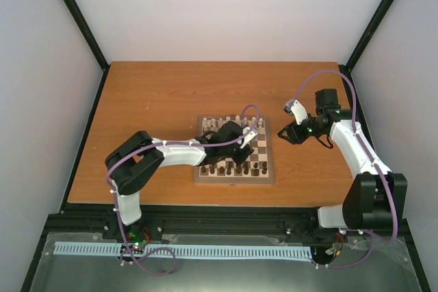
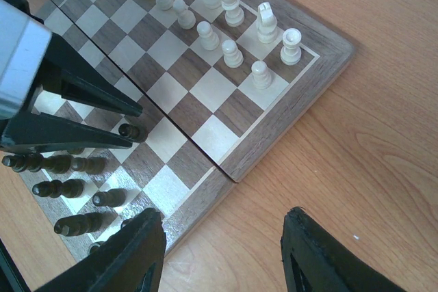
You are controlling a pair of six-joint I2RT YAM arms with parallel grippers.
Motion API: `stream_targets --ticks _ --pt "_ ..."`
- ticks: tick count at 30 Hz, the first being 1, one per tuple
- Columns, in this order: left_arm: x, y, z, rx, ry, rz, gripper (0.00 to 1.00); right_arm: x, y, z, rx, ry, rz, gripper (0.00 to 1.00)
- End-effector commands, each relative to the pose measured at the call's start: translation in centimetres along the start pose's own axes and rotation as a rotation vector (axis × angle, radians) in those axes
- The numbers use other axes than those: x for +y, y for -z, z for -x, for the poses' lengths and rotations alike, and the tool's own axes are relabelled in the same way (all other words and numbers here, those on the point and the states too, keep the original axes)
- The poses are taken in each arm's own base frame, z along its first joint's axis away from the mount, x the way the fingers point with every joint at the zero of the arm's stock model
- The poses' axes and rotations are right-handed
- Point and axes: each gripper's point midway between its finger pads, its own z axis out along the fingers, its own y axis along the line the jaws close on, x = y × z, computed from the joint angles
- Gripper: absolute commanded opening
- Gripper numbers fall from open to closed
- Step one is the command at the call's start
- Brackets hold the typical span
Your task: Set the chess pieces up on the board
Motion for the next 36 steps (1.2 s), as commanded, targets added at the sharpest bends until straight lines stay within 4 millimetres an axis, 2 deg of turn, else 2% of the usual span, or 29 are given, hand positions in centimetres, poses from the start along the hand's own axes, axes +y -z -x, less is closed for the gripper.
stream_targets --ticks 1,8,13,18,27,36 --pt "-1.2 1.7 3.2 -0.066 -0.045 -0.021 0.3 0.1 -0.2 -0.4 0.003 -0.002 0.02 0.47" --pt "-1.0 2.2 4.2 0.008 0.01 0.002 0.36 0.1 -0.2 -0.4 0.003 -0.002 0.025 0.47" --pt "-1.0 2.6 2.7 0.256 0.102 0.034 0.37 0.1 -0.4 -0.6 0.011 -0.007 0.027 0.47" --pt "-0.6 3.3 1.8 0.367 0.14 0.078 0.38 0.0 -0.4 -0.6 0.013 -0.01 0.022 0.47" --pt "-1.2 2.0 1.2 0.42 0.154 0.04 0.38 0.0 -0.6 -0.7 0.02 -0.013 0.025 0.47" --pt "-0.7 0.8 0.4 0.433 0.144 0.057 0.37 0.0 -0.7 -0.9 0.026 -0.015 0.031 0.48"
